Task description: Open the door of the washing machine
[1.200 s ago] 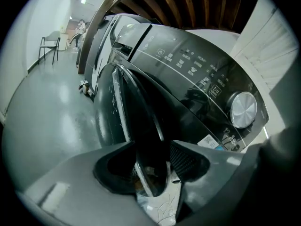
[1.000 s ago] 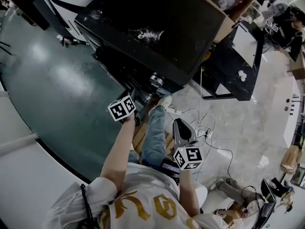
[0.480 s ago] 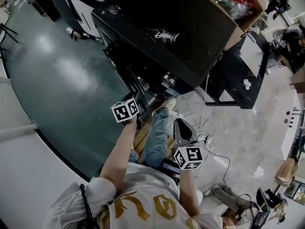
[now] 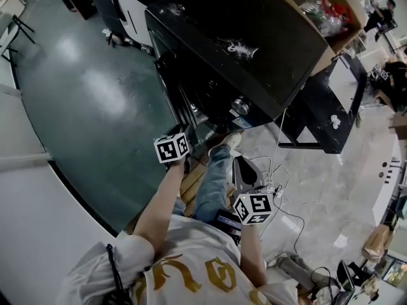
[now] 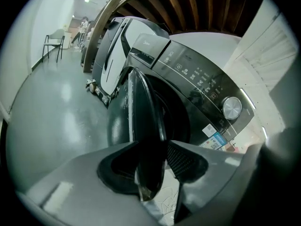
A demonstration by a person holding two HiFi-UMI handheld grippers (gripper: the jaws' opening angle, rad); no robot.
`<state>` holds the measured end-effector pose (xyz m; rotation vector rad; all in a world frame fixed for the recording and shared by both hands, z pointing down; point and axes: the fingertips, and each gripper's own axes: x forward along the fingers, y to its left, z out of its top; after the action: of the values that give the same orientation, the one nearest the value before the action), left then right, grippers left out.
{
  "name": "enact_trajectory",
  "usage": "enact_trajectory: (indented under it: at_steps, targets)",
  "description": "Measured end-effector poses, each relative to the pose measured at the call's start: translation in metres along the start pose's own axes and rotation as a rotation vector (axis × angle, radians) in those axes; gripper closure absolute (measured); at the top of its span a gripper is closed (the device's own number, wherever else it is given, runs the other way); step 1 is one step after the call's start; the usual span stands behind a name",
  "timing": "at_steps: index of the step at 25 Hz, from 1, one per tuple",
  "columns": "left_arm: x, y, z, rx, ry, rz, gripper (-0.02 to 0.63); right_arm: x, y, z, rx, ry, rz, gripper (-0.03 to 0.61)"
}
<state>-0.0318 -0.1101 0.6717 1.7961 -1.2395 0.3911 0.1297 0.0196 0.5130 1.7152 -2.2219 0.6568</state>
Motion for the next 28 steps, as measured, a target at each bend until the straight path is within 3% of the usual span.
enact_trajectory:
  at_steps: [16, 28]
  targets:
    - [-0.038, 0.048, -0.005, 0.045, 0.001, 0.033, 0.457, 0.014, 0.049, -0.004, -0.034, 0.002, 0.094, 0.545]
    - [-0.066, 0.094, -0.003, 0.032, -0.029, 0.082, 0.457, 0.024, 0.074, -0.009, -0.051, 0.007, 0.151, 0.545]
